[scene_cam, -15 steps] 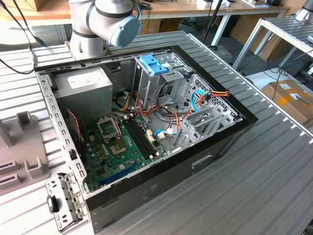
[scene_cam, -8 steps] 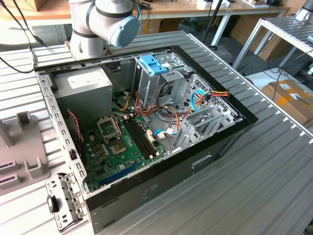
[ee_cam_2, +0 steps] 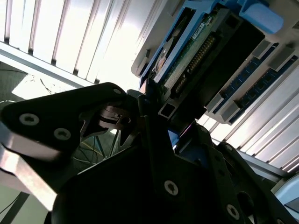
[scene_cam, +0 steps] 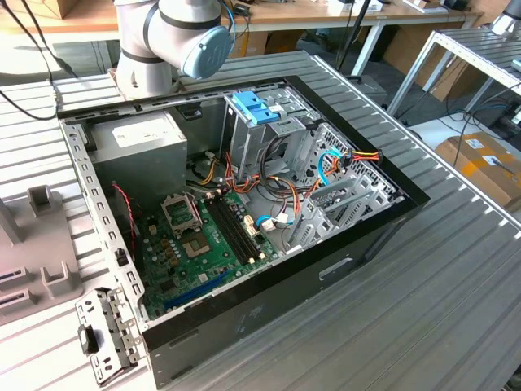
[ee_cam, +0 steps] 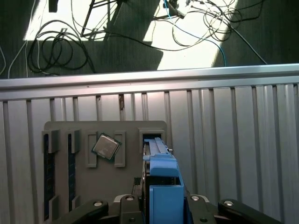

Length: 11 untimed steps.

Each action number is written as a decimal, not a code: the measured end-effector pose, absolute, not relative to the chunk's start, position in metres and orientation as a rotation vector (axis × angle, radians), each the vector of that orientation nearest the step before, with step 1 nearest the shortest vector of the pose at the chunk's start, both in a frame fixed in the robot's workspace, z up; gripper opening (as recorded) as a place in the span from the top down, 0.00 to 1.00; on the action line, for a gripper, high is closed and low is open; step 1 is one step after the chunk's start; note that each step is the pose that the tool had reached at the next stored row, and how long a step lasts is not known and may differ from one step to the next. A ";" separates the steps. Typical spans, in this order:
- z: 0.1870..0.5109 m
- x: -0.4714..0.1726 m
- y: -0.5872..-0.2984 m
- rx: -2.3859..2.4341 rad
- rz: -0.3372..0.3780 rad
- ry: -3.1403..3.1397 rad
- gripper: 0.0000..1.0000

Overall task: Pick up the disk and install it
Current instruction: 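Pick up the disk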

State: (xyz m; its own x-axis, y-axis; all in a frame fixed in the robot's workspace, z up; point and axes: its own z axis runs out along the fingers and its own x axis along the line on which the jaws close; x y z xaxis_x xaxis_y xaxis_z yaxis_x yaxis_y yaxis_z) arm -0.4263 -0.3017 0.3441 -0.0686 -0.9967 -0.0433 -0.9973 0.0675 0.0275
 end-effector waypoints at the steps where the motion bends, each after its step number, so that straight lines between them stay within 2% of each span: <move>1: 0.345 -0.426 -0.302 -2.135 0.078 2.286 0.64; 11: 0.357 -0.426 -0.302 -2.135 0.078 2.286 0.64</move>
State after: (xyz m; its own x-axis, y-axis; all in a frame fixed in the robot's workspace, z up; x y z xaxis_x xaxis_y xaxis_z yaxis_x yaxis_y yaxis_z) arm -0.4263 -0.3016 0.3567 -0.0686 -0.9967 -0.0432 -0.9973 0.0674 0.0275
